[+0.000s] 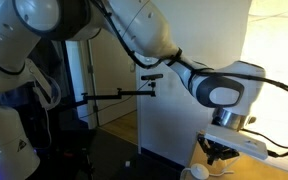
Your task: Turn on the lamp
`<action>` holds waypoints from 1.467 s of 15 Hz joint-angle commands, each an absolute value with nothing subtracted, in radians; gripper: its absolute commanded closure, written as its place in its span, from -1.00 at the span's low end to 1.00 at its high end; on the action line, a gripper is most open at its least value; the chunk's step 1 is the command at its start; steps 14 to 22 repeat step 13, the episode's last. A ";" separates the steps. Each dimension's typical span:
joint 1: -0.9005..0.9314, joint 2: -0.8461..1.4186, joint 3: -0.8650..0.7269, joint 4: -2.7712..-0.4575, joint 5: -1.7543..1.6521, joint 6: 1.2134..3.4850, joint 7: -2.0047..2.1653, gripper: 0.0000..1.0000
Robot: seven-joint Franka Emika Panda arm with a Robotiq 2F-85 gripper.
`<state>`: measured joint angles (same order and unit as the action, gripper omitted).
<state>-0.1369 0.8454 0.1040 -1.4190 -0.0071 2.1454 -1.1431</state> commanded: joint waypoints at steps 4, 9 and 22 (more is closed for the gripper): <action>-0.168 0.848 0.106 -1.430 0.024 2.140 -1.135 0.92; -0.166 0.853 0.107 -1.429 0.024 2.141 -1.135 0.44; -0.166 0.853 0.107 -1.429 0.024 2.141 -1.135 0.44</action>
